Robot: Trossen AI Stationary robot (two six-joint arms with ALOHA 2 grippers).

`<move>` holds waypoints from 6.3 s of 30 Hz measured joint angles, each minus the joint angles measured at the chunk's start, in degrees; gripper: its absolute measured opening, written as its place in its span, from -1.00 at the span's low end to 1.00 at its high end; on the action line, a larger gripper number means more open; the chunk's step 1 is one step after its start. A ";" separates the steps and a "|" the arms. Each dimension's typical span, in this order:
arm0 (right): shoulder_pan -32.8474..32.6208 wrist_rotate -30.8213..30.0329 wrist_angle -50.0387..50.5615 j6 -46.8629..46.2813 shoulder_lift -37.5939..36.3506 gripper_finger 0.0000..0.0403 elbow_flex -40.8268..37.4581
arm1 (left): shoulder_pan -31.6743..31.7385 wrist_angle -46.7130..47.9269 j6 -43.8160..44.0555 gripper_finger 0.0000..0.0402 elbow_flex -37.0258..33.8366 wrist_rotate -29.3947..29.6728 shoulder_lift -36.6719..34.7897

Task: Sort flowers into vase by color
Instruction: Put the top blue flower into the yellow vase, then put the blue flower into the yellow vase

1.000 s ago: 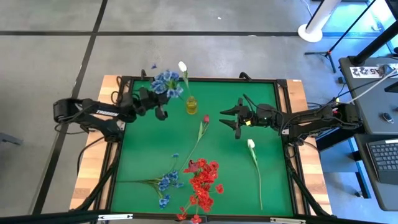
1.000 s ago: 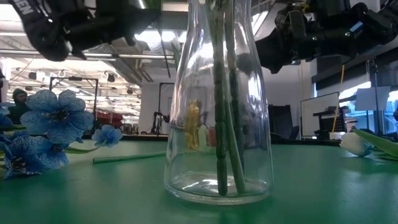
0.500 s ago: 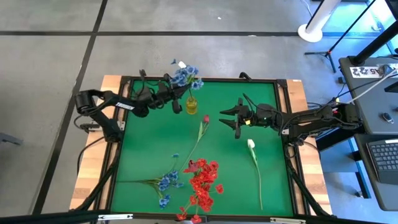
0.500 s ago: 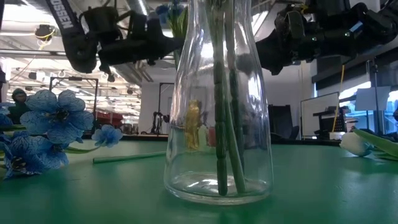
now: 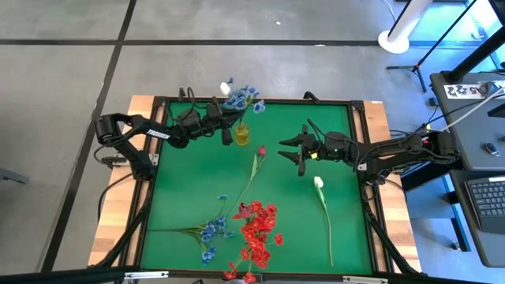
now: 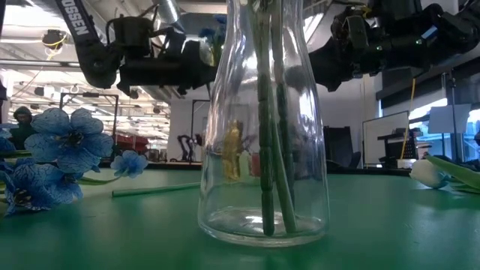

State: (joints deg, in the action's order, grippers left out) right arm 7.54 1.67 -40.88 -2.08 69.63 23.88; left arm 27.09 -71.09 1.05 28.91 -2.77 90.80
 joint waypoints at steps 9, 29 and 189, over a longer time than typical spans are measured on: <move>-0.01 -0.60 0.57 0.01 0.00 -0.14 0.00 | -2.49 7.30 -6.74 -0.35 0.00 -0.38 -2.67; -0.01 -0.61 2.53 -0.21 0.00 -0.14 0.00 | -13.37 26.27 -9.13 0.24 0.04 15.91 -21.07; -0.01 -4.09 11.08 -5.78 -0.02 -0.14 0.07 | 1.44 9.54 2.93 -0.97 -1.03 -2.20 -4.94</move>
State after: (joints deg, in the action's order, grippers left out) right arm 7.53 -2.42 -29.80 -7.86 69.60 23.94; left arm 28.53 -61.55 3.98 27.88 -4.98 85.86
